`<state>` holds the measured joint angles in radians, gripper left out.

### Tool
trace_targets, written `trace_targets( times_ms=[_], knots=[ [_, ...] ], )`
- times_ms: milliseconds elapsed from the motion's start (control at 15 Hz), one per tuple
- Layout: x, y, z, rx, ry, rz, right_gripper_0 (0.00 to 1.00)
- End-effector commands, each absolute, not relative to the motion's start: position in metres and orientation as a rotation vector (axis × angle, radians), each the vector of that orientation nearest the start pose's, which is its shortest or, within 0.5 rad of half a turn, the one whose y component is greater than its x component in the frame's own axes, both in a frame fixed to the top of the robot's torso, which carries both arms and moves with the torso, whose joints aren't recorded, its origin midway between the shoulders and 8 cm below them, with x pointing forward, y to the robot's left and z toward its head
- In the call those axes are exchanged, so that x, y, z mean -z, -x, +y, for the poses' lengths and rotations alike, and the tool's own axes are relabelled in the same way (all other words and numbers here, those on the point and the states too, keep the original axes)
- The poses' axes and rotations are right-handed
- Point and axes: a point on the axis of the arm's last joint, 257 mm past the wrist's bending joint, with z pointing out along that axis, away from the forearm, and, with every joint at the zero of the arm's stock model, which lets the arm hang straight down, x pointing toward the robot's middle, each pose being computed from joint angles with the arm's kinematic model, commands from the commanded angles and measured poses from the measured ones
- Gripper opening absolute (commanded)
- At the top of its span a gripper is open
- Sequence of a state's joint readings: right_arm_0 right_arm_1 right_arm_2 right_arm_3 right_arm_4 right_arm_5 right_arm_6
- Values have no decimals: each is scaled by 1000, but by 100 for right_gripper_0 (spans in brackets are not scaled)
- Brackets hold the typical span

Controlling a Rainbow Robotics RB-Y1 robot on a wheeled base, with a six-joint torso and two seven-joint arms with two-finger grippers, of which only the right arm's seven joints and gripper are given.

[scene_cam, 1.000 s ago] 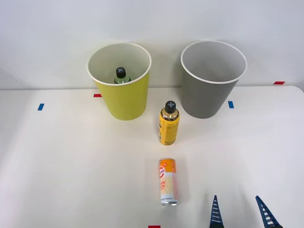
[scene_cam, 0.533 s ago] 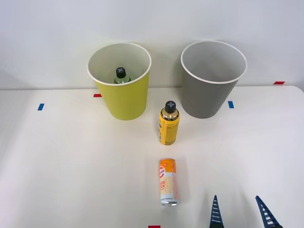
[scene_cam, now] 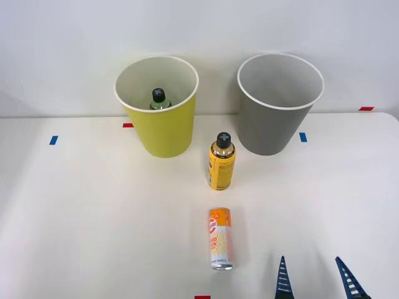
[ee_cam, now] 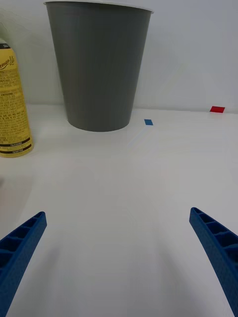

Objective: Put cans in the gray bin, plastic bottles in the light green bin

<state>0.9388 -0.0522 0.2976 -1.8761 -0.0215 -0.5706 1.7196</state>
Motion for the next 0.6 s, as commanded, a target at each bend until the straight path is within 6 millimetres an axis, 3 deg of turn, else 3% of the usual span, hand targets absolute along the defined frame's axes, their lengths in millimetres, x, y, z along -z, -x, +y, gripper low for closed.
trace_targets(
  times_ms=[67, 600],
  knots=[
    [287, -261, -213, 101, 2, 1583, 100],
    [287, -261, -213, 101, 2, 1583, 100]
  ],
)
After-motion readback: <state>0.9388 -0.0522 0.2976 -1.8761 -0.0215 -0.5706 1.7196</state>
